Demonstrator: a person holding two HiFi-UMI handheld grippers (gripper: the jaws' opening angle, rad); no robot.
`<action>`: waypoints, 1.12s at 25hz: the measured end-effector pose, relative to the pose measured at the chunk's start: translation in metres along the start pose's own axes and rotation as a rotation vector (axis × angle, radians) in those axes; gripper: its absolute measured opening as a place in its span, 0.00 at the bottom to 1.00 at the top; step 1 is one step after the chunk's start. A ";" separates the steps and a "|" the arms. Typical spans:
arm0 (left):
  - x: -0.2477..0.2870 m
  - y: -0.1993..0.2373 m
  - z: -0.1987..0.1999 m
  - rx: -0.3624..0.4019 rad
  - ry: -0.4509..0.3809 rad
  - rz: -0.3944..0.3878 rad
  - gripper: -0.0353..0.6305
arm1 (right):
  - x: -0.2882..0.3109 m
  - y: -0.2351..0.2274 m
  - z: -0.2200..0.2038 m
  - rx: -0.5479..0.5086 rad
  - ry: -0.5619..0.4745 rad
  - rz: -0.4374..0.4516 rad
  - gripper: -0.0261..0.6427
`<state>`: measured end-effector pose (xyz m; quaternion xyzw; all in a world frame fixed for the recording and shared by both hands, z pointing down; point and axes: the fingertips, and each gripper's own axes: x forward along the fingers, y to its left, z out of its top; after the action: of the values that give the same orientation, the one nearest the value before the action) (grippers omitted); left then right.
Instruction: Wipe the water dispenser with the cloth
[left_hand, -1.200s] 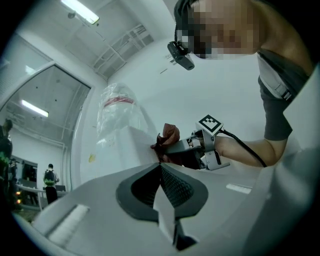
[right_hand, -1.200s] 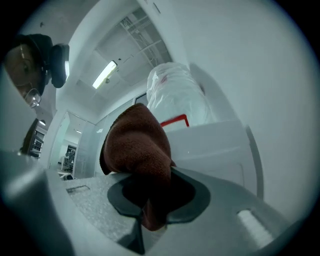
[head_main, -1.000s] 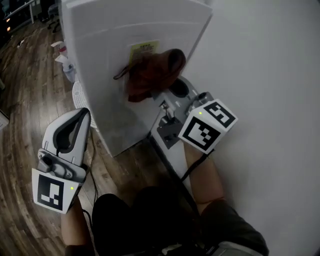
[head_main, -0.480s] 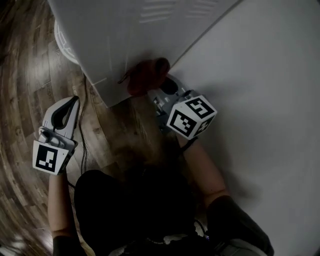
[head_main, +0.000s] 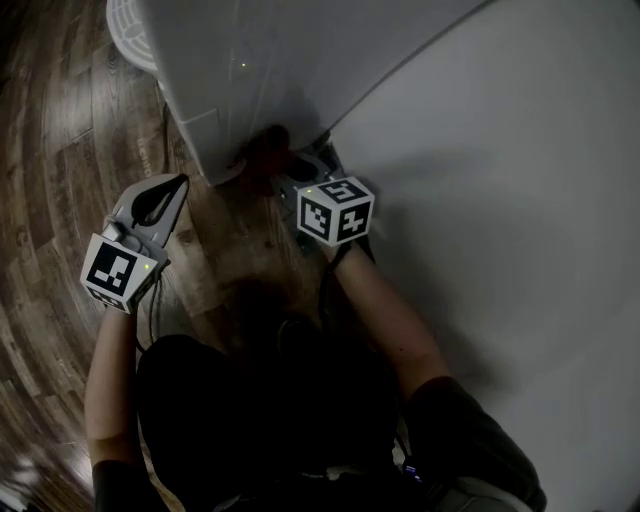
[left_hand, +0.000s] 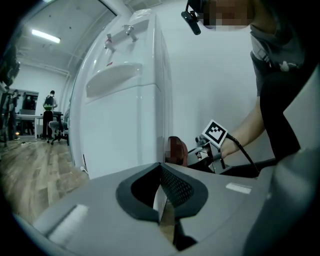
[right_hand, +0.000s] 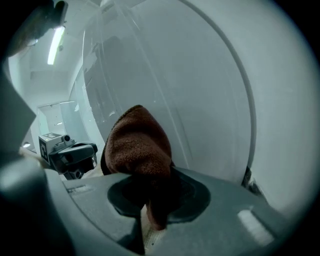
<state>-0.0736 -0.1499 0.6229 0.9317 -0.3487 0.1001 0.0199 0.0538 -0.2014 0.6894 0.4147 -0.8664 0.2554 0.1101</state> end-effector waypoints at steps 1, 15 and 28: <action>-0.001 -0.002 0.010 0.003 -0.015 -0.008 0.08 | -0.007 0.003 0.007 0.002 -0.020 -0.001 0.13; -0.048 -0.035 0.305 0.246 -0.331 0.005 0.08 | -0.199 0.093 0.312 -0.090 -0.593 0.055 0.13; -0.030 -0.087 0.490 0.405 -0.576 -0.099 0.08 | -0.301 0.135 0.511 -0.290 -0.900 -0.100 0.13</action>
<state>0.0456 -0.1169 0.1397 0.9224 -0.2676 -0.1008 -0.2596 0.1501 -0.2037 0.0892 0.5058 -0.8337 -0.0788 -0.2070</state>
